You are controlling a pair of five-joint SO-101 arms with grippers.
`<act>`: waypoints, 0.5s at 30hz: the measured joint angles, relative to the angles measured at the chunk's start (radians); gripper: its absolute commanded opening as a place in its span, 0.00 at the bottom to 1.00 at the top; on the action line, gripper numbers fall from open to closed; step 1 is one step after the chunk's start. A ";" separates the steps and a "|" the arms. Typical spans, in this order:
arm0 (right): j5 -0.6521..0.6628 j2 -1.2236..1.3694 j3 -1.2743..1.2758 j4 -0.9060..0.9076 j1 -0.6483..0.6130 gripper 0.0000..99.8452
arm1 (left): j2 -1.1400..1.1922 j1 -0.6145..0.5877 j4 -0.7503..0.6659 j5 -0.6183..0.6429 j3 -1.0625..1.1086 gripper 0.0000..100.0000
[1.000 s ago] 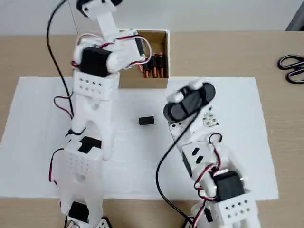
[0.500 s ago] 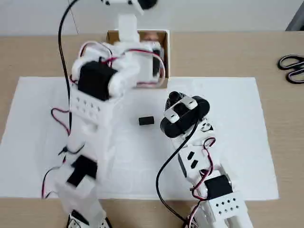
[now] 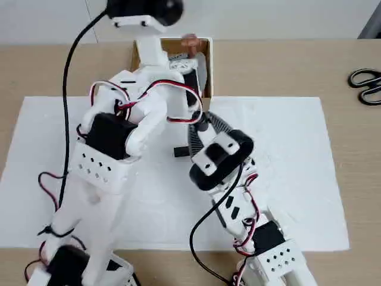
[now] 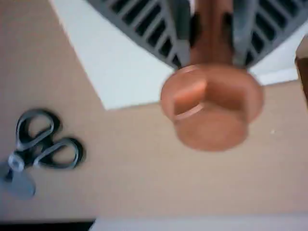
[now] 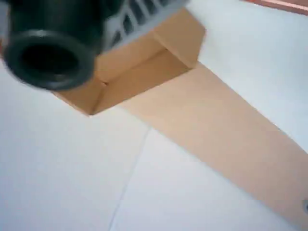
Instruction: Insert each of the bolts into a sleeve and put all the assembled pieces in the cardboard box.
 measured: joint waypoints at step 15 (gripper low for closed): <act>-0.236 0.000 0.000 0.000 0.055 0.00 | -0.647 0.100 -0.773 -0.226 0.925 0.01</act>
